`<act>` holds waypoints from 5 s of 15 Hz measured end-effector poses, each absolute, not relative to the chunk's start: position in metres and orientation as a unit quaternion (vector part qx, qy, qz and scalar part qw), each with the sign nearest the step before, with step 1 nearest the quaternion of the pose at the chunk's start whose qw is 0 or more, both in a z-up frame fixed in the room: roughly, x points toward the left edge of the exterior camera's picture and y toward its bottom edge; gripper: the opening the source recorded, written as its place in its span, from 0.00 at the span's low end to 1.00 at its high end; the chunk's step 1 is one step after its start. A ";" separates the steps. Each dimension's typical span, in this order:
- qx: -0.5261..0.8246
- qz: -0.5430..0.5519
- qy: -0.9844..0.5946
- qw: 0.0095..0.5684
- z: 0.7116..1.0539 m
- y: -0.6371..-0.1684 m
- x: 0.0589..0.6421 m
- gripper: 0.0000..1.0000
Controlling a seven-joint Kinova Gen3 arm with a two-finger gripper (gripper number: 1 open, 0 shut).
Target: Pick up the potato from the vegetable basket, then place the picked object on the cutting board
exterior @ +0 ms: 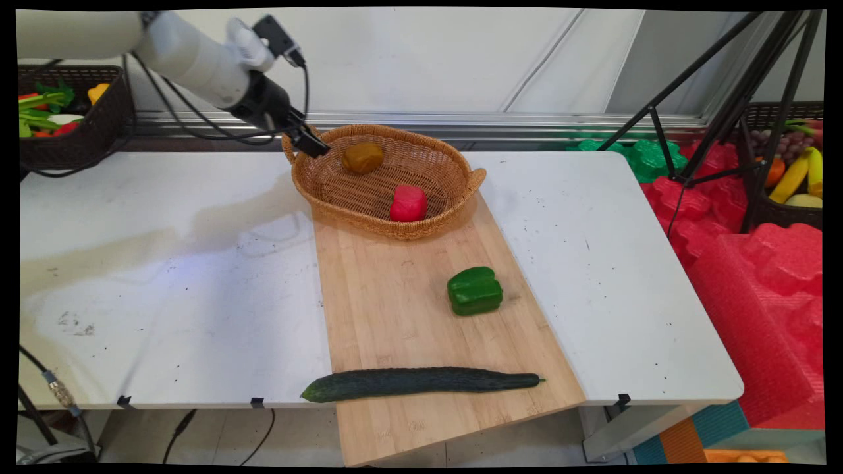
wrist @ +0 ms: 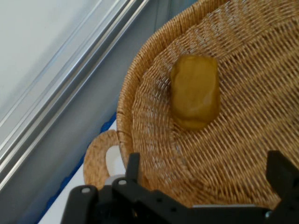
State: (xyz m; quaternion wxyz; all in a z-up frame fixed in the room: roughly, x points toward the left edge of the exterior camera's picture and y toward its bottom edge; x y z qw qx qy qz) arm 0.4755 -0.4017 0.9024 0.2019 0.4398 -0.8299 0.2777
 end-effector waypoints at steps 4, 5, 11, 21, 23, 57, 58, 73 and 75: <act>0.455 0.269 -0.826 0.197 0.877 -0.438 0.463 1.00; 0.458 0.266 -0.825 0.196 0.871 -0.445 0.460 1.00; 0.467 0.244 -0.827 0.195 0.832 -0.488 0.444 1.00; 0.476 0.242 -0.823 0.195 0.809 -0.515 0.435 0.00; 0.478 0.248 -0.820 0.194 0.814 -0.513 0.435 0.00; 0.506 0.179 -0.818 0.205 0.895 -0.246 0.325 0.00; 0.505 0.178 -0.821 0.200 0.887 -0.248 0.323 0.00; 0.457 0.152 -0.859 0.175 0.809 -0.292 0.301 0.00; 0.454 0.151 -0.860 0.179 0.807 -0.294 0.300 1.00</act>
